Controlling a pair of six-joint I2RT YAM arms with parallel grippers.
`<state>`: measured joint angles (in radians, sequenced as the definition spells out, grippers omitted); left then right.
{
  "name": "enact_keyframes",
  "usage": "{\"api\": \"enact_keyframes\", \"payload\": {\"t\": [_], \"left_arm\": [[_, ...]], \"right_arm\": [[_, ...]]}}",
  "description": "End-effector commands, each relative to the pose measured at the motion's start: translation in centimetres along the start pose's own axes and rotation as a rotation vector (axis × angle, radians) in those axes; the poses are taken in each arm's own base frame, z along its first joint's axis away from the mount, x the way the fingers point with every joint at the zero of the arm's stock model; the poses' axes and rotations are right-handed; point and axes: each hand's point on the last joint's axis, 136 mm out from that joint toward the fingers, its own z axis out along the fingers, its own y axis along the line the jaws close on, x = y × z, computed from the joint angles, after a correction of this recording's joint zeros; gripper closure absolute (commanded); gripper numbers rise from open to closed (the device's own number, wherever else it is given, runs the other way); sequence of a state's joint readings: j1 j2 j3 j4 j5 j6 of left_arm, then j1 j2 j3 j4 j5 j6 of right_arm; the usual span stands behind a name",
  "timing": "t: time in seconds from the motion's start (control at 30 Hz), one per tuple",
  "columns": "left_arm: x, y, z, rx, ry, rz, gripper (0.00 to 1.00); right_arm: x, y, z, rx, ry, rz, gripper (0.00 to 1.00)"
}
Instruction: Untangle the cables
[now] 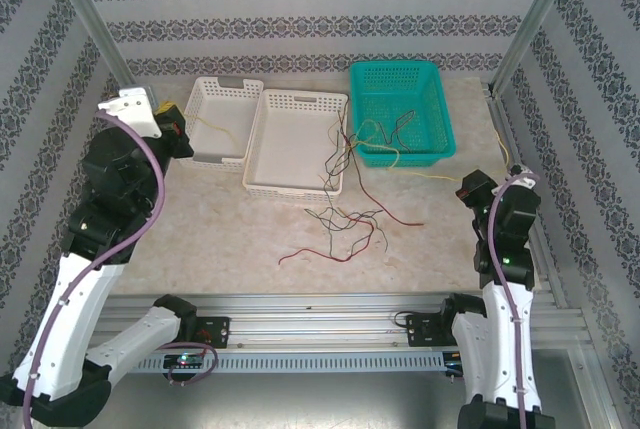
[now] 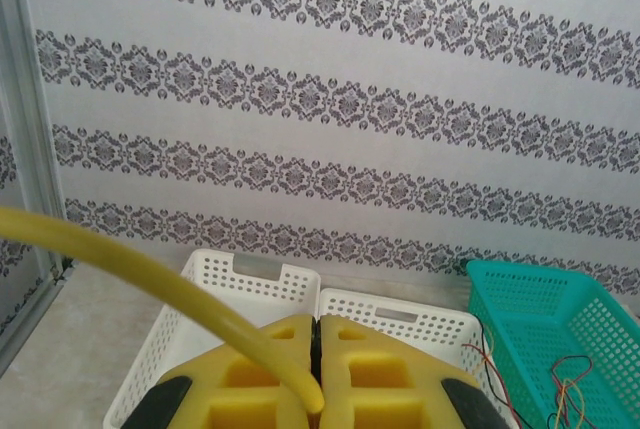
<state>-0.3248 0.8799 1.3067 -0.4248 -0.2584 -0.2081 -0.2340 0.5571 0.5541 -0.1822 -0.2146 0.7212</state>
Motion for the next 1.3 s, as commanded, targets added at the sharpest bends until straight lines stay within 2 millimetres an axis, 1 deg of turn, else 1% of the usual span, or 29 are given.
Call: {"api": "enact_keyframes", "payload": {"t": [0.0, 0.1, 0.27, 0.33, 0.4, 0.5, 0.57, 0.63, 0.7, 0.77, 0.8, 0.87, 1.0, 1.13, 1.2, 1.27], "left_arm": [[-0.4, 0.0, 0.2, 0.002, -0.002, 0.032, 1.0], [0.0, -0.1, 1.2, -0.005, 0.004, 0.057, 1.0], [0.7, -0.2, 3.6, -0.017, 0.0, 0.058, 1.0], [0.8, 0.2, 5.0, -0.031, 0.0, 0.057, 1.0], [0.7, 0.9, 6.6, -0.051, -0.001, 0.043, 1.0], [0.9, 1.8, 9.0, -0.065, -0.002, 0.01, 1.0], [1.4, 2.5, 10.7, -0.073, 0.004, -0.006, 1.0], [2.4, 3.3, 12.5, -0.087, 0.027, -0.011, 1.0], [3.4, 4.2, 14.2, -0.104, 0.042, -0.015, 1.0], [4.3, 4.8, 15.6, -0.108, 0.062, -0.037, 1.0], [4.7, 4.8, 16.2, -0.101, 0.071, -0.037, 1.0], [4.9, 4.7, 17.2, -0.097, 0.077, -0.033, 1.0], [4.6, 3.6, 19.1, -0.043, 0.089, -0.042, 1.0], [3.9, 3.0, 20.3, -0.017, 0.069, -0.039, 1.0], [4.3, 3.0, 21.4, -0.018, 0.084, -0.011, 1.0], [5.2, 3.4, 22.7, -0.039, 0.107, 0.009, 1.0]], "right_arm": [[-1.0, 3.1, -1.6, -0.147, -0.042, 0.016, 1.0], [-1.9, 5.4, -3.6, -0.235, -0.073, 0.005, 1.0], [-2.5, 8.1, -5.6, -0.335, -0.064, 0.028, 1.0], [-3.0, 9.5, -6.8, -0.387, -0.072, 0.027, 1.0], [-3.5, 11.6, -8.3, -0.463, -0.069, 0.018, 1.0], [-4.2, 14.0, -9.8, -0.554, -0.056, 0.028, 1.0], [-4.6, 15.5, -10.6, -0.596, -0.043, 0.017, 1.0], [-4.9, 16.8, -11.2, -0.639, -0.026, -0.001, 1.0], [-4.8, 18.2, -11.5, -0.686, 0.012, -0.017, 1.0], [-4.8, 19.0, -11.5, -0.706, 0.037, -0.034, 1.0], [-4.7, 19.3, -11.4, -0.714, 0.049, -0.044, 1.0], [-4.5, 19.9, -11.3, -0.732, 0.063, -0.065, 1.0], [-3.5, 20.7, -10.3, -0.739, 0.1, -0.106, 1.0], [-2.0, 21.6, -9.4, -0.743, 0.133, -0.161, 1.0], [-1.2, 22.2, -9.1, -0.743, 0.145, -0.206, 1.0], [-0.5, 22.8, -8.9, -0.741, 0.154, -0.245, 1.0]]}}
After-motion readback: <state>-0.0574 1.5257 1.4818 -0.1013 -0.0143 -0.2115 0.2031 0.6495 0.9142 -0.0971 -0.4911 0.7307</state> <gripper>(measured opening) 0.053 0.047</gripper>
